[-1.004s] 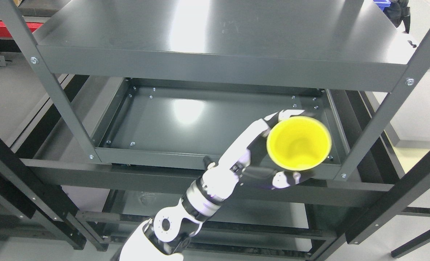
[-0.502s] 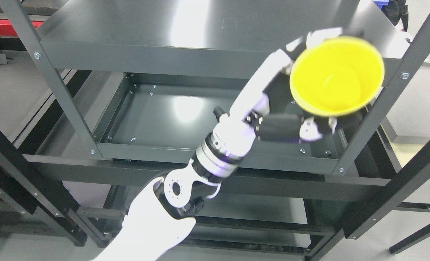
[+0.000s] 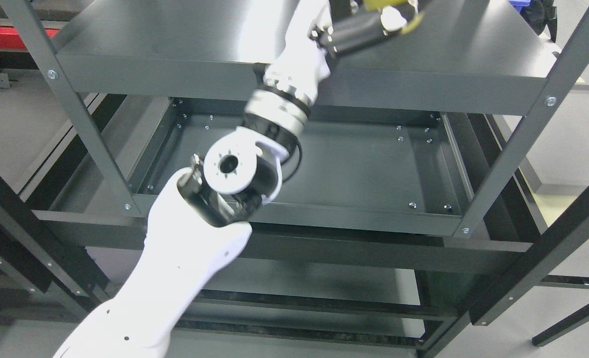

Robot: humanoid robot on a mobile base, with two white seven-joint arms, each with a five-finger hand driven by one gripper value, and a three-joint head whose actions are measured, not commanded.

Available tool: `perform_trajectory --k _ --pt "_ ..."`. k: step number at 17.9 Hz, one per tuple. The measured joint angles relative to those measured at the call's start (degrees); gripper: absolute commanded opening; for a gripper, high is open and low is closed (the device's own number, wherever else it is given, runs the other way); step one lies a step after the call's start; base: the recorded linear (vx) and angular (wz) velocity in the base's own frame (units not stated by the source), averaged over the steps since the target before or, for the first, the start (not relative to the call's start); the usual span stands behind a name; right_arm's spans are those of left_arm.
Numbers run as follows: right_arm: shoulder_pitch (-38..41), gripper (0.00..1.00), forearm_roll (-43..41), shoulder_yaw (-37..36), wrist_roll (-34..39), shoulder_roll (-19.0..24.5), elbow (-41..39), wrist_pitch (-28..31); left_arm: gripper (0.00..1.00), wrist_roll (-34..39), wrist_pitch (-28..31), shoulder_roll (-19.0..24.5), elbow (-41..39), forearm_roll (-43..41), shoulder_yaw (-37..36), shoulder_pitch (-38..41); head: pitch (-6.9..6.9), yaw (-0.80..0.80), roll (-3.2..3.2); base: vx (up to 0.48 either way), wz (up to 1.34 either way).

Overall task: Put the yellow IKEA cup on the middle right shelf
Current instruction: 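Set the cup down on the upper shelf and release it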

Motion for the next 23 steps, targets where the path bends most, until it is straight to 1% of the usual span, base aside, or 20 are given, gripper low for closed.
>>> perform_trajectory --k 3,6,8,11,13,14,18,20,21,23 --pt "0.0 0.99 0.0 0.0 0.0 0.0 0.0 0.0 0.05 1.6 6.8 0.0 2.4 -0.9 3.3 -3.2 0.00 0.00 0.00 0.000 0.00" --pt "0.0 0.99 0.0 0.0 0.0 0.0 0.0 0.0 0.18 2.0 11.1 0.0 4.9 -2.3 6.3 -5.0 0.00 0.00 0.00 0.000 0.00" --pt "0.0 0.99 0.0 0.0 0.0 0.0 0.0 0.0 0.29 2.2 12.5 0.0 6.3 -3.2 7.8 -5.5 0.00 0.00 0.00 0.000 0.00" --pt "0.0 0.99 0.0 0.0 0.0 0.0 0.0 0.0 0.56 2.2 14.5 0.0 8.1 -4.0 9.6 -5.7 0.00 0.00 0.00 0.000 0.00" --pt "0.0 0.99 0.0 0.0 0.0 0.0 0.0 0.0 0.62 2.0 16.1 0.0 9.0 -4.3 10.6 -5.7 0.00 0.00 0.00 0.000 0.00" --pt "0.0 0.99 0.0 0.0 0.0 0.0 0.0 0.0 0.67 1.8 16.9 0.0 9.4 -4.5 11.1 -5.7 0.00 0.00 0.00 0.000 0.00" --pt "0.0 0.99 0.0 0.0 0.0 0.0 0.0 0.0 0.89 1.0 18.8 0.0 10.6 -4.7 12.5 -5.8 0.00 0.00 0.00 0.000 0.00" --pt "0.0 0.99 0.0 0.0 0.0 0.0 0.0 0.0 0.97 -0.8 19.1 0.0 11.0 -4.8 13.1 -5.8 0.00 0.00 0.00 0.000 0.00" --pt "0.0 0.99 0.0 0.0 0.0 0.0 0.0 0.0 0.98 -1.8 19.2 0.0 11.1 -4.9 13.3 -5.8 0.00 0.00 0.00 0.000 0.00" --pt "0.0 0.99 0.0 0.0 0.0 0.0 0.0 0.0 0.99 -3.2 19.3 0.0 11.2 -4.9 13.7 -5.8 0.00 0.00 0.00 0.000 0.00"
